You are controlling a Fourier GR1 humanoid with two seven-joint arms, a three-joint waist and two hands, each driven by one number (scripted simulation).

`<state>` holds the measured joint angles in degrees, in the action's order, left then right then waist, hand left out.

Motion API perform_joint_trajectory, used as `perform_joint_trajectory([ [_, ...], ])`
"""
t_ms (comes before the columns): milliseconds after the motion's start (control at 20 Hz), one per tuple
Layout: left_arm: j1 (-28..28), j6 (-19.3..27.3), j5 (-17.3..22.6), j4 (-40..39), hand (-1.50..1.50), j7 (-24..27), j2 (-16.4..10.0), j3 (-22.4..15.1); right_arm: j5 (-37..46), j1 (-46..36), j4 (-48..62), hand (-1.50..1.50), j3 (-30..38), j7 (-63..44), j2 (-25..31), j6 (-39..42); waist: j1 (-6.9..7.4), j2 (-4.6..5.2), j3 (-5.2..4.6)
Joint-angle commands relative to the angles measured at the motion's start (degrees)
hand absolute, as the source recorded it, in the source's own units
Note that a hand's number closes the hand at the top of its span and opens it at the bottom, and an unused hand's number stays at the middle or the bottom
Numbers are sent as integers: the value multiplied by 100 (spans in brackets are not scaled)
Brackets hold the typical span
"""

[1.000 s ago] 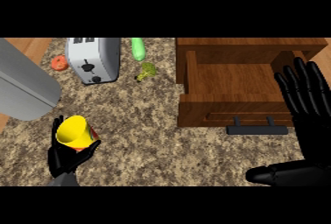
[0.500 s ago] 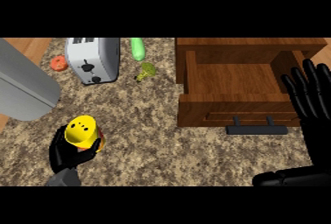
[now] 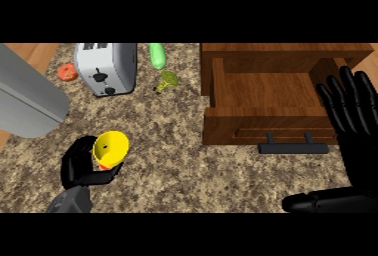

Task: Pick up the cup, place it into the drawer and close the drawer

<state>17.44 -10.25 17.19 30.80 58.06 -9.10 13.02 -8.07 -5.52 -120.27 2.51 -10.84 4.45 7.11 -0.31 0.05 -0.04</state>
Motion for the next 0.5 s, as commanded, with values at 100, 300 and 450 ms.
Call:
perform_joint_trajectory([
  [100,172,-476,-24,759,150,-76,84,-309,-132,-243,-126,-150,120,-362,114,-71,44,-21,5],
  [300,-290,-363,-89,1992,150,-502,318,-752,68,-53,20,-150,50,-52,12,-74,113,-44,13],
  [450,-154,-211,-17,2838,150,-1340,278,-955,84,-299,100,-150,4,-150,-21,-162,144,-48,14],
])
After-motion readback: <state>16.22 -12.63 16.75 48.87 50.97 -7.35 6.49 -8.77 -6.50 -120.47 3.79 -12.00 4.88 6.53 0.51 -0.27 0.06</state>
